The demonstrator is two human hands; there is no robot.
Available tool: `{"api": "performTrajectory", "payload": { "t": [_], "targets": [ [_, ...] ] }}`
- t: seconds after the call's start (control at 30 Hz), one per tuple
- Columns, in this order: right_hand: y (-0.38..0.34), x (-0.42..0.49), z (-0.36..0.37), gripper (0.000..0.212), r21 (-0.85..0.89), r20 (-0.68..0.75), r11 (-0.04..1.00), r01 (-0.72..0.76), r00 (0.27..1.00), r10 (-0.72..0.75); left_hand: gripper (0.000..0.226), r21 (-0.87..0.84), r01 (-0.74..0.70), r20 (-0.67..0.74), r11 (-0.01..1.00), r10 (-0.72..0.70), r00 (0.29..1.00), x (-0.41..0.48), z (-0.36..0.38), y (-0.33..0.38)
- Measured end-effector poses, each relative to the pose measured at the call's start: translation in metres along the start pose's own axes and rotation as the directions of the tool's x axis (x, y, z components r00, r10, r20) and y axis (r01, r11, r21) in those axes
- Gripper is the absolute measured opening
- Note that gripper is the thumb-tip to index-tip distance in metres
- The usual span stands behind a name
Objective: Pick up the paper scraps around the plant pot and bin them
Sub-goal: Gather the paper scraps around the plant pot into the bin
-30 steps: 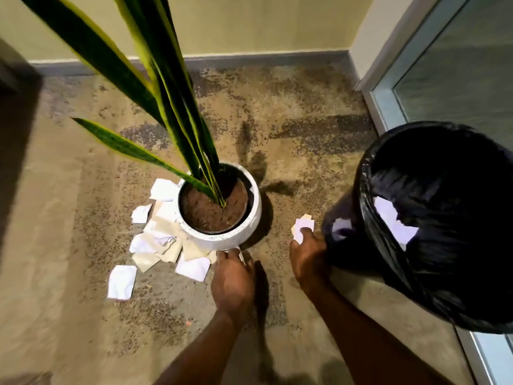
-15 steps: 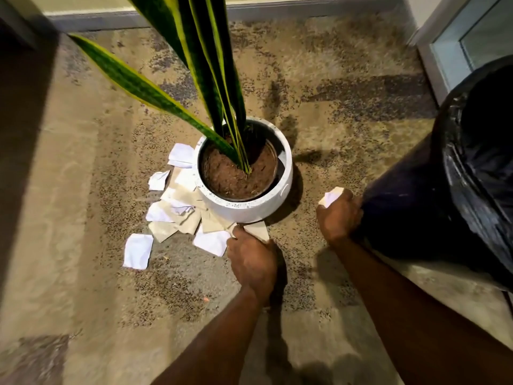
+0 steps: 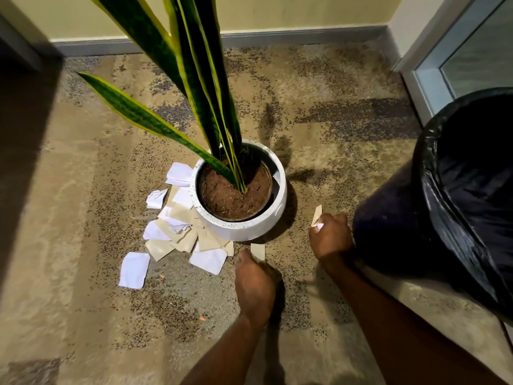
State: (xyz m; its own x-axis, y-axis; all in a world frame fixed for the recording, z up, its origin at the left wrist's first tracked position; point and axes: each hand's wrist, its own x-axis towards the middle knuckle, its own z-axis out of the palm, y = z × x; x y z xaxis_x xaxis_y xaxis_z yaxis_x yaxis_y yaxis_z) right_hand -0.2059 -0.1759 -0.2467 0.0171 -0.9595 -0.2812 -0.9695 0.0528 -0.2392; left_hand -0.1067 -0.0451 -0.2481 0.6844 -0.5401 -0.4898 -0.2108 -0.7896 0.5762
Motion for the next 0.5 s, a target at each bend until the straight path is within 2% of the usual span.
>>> {"api": "performTrajectory", "payload": {
  "t": [0.13, 0.37, 0.5],
  "targets": [
    [0.0, -0.008, -0.001, 0.03, 0.007, -0.04, 0.999, 0.047, 0.998, -0.047, 0.009, -0.015, 0.001, 0.019, 1.0, 0.0, 1.0, 0.0, 0.002, -0.002],
    [-0.008, -0.025, -0.025, 0.019, 0.186, -0.042, 0.98, 0.069, 0.997, -0.062, 0.014, -0.019, -0.1, 0.008, 0.995, 0.1, 0.995, -0.019, -0.001, 0.015],
    [-0.027, -0.05, -0.065, 0.011, 0.331, -0.072, 0.939, 0.092, 0.995, -0.072, 0.019, -0.05, -0.244, -0.055, 0.968, 0.242, 0.969, -0.035, -0.025, 0.057]
  ]
}}
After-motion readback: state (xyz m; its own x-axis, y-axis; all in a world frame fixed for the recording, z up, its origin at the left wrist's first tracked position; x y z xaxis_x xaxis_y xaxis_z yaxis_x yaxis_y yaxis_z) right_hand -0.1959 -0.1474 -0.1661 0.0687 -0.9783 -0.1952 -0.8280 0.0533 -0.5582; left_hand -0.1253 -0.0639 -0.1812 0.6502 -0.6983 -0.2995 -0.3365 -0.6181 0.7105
